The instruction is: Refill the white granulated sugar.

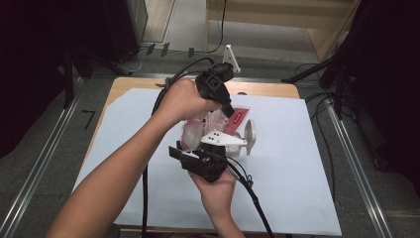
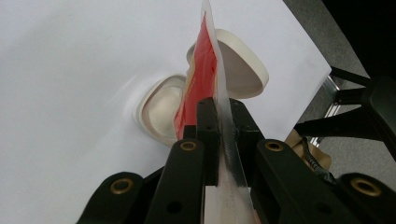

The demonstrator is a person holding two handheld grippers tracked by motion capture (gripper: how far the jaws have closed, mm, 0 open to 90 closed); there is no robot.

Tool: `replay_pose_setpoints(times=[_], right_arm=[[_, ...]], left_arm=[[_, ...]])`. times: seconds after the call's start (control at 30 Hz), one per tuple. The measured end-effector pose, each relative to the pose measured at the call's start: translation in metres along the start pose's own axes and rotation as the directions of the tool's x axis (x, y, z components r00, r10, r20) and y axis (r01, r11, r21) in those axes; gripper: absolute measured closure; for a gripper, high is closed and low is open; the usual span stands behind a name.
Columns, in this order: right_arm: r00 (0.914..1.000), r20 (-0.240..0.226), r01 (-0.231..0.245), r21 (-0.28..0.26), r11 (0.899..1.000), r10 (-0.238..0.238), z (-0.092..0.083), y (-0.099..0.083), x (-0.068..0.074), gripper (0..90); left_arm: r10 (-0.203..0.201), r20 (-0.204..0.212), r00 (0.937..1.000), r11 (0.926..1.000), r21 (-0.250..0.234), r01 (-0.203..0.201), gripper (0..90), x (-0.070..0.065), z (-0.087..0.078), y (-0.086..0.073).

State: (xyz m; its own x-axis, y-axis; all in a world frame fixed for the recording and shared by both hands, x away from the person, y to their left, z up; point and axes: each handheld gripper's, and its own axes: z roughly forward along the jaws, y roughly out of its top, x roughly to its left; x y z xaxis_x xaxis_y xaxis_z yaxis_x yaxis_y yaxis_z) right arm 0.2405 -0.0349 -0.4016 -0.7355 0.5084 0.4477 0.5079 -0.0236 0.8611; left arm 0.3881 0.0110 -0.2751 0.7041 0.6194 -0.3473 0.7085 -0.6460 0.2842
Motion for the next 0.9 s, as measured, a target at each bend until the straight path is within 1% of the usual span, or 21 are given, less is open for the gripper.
replay_pose_setpoints(times=[0.13, 0.2, 0.23, 0.3, 0.37, 0.4, 0.5, 0.53, 0.67, 0.7, 0.73, 0.77, 0.87, 0.9], right_arm=[[1.0000, -0.001, 0.003, 0.004, 1.000, -0.003, 0.000, 0.001, -0.002, 64.3], [1.0000, 0.000, 0.004, 0.006, 1.000, -0.004, -0.001, 0.002, -0.003, 64.4], [1.0000, -0.001, 0.003, 0.006, 1.000, -0.003, -0.001, 0.002, -0.002, 64.4], [1.0000, -0.005, 0.000, 0.005, 1.000, 0.000, -0.001, 0.002, -0.003, 64.5], [1.0000, -0.007, 0.000, 0.006, 1.000, 0.000, -0.002, 0.003, -0.003, 64.5], [1.0000, -0.009, 0.002, 0.007, 1.000, -0.002, -0.002, 0.003, -0.003, 64.6], [0.9999, -0.010, 0.008, 0.007, 1.000, -0.008, -0.002, 0.002, -0.004, 64.6], [0.9999, -0.008, 0.009, 0.008, 1.000, -0.009, -0.001, 0.001, -0.004, 64.6], [0.9999, 0.001, 0.015, 0.020, 1.000, -0.015, -0.002, -0.002, -0.004, 64.6], [0.9998, 0.000, 0.017, 0.022, 1.000, -0.017, -0.001, -0.002, -0.004, 64.6], [0.9998, 0.001, 0.021, 0.024, 0.999, -0.021, -0.001, -0.003, -0.003, 64.5], [0.9997, -0.002, 0.025, 0.027, 0.999, -0.025, 0.000, -0.003, -0.003, 64.4], [0.9992, 0.007, 0.039, 0.035, 0.999, -0.039, 0.002, -0.007, -0.003, 64.3], [0.9991, 0.007, 0.043, 0.042, 0.998, -0.043, 0.003, -0.008, -0.004, 64.3]], left_arm=[[-0.002, -0.004, 1.0000, 1.0000, -0.005, 0.002, 85.7, -0.001, 0.000, 0.001], [-0.001, -0.002, 1.0000, 1.0000, 0.007, 0.001, 85.7, 0.000, -0.001, 0.002], [-0.005, -0.004, 1.0000, 1.0000, 0.000, 0.005, 85.7, 0.000, 0.000, 0.002], [-0.006, -0.005, 1.0000, 1.0000, 0.002, 0.006, 85.7, 0.000, 0.000, 0.003], [-0.002, 0.002, 1.0000, 0.9999, 0.014, 0.002, 85.7, 0.000, -0.001, 0.004], [-0.002, -0.002, 1.0000, 1.0000, 0.007, 0.002, 85.7, 0.000, -0.001, 0.003], [-0.004, -0.005, 1.0000, 1.0000, 0.005, 0.004, 85.6, 0.000, 0.000, 0.003], [0.004, -0.005, 1.0000, 0.9999, 0.011, -0.004, 85.4, 0.000, 0.001, 0.002], [-0.001, 0.013, 0.9999, 1.0000, -0.004, 0.001, 85.4, 0.002, 0.003, -0.002], [-0.001, 0.011, 0.9999, 1.0000, -0.004, 0.001, 85.4, 0.002, 0.002, -0.002], [0.005, 0.013, 0.9999, 0.9999, -0.013, -0.004, 85.4, 0.003, 0.002, -0.004], [0.009, 0.018, 0.9998, 0.9999, -0.008, -0.009, 85.4, 0.003, 0.002, -0.005], [0.011, 0.028, 0.9996, 0.9998, -0.018, -0.011, 85.2, 0.006, 0.001, -0.010], [0.020, 0.030, 0.9993, 0.9997, -0.014, -0.020, 85.1, 0.007, 0.001, -0.012]])
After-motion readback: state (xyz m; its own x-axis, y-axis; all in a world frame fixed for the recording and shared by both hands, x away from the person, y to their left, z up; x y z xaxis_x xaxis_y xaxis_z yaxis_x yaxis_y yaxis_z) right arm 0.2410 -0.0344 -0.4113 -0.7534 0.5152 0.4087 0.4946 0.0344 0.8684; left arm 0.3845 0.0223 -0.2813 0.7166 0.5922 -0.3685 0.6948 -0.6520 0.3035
